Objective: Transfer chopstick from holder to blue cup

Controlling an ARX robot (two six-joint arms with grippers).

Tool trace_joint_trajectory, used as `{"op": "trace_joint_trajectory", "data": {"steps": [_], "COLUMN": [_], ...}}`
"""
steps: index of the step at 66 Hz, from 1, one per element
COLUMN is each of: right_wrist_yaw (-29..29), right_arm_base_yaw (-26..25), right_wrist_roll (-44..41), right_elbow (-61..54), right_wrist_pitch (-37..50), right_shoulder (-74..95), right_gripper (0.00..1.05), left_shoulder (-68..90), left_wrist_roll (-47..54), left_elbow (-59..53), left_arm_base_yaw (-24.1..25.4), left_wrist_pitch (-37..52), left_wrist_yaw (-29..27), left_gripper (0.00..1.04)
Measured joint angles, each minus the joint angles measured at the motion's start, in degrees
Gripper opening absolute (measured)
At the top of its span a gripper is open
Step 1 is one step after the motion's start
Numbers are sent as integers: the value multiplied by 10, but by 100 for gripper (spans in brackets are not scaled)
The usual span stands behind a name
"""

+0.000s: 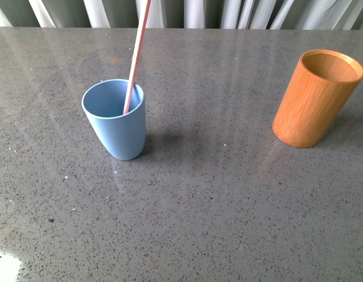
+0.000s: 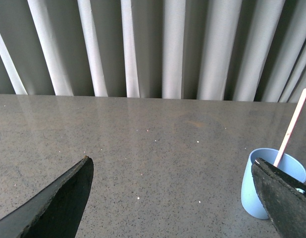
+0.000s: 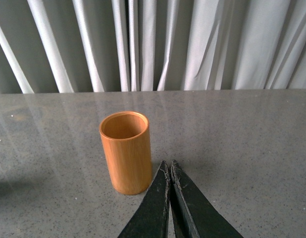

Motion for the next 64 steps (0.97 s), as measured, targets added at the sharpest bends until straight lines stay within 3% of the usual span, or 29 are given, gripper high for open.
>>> {"op": "trace_joint_trajectory", "data": {"steps": [4, 40, 64], "right_wrist_yaw": [0, 0, 0], "right_arm_base_yaw": [0, 0, 0], "right_wrist_roll": [0, 0, 0], "right_elbow": [0, 0, 0], "right_wrist_pitch": [0, 0, 0], "right_shoulder": [0, 0, 0], "right_gripper": [6, 97, 96], "left_shoulder": [0, 0, 0], "left_wrist_roll": [0, 0, 0], "left_elbow": [0, 0, 0], "left_arm_base_yaw": [0, 0, 0], "left_wrist_pitch": [0, 0, 0], "left_wrist_yaw": [0, 0, 0], "left_gripper": [96, 96, 96]}}
